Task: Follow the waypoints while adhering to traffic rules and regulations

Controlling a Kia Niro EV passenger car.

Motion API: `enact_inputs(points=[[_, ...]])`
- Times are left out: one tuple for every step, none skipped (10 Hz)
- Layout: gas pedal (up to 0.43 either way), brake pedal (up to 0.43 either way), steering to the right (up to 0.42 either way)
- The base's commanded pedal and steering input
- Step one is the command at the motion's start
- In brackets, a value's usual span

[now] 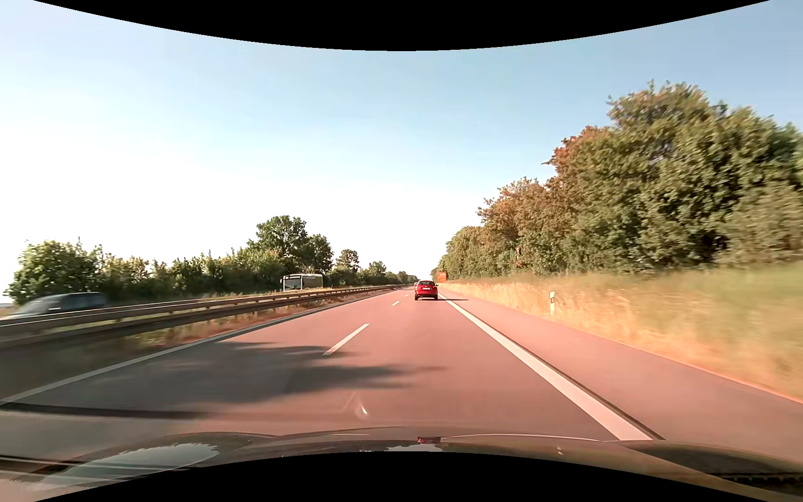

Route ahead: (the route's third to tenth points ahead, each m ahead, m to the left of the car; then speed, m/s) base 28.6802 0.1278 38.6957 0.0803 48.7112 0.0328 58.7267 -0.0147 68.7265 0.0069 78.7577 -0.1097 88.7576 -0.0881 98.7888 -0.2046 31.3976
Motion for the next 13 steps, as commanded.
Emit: enact_inputs(points=[[0.209, 0.006, -0.001], [0.22, 0.006, -0.001], [0.22, 0.006, -0.001], [0.22, 0.006, -0.001], [0.228, 0.006, -0.001], [0.248, 0.006, -0.001], [0.26, 0.006, -0.001], [0.28, 0.006, -0.001], [0.287, 0.006, -0.002], [0.287, 0.006, -0.002], [0.287, 0.006, -0.002], [0.299, 0.006, -0.002], [0.299, 0.006, -0.002]])
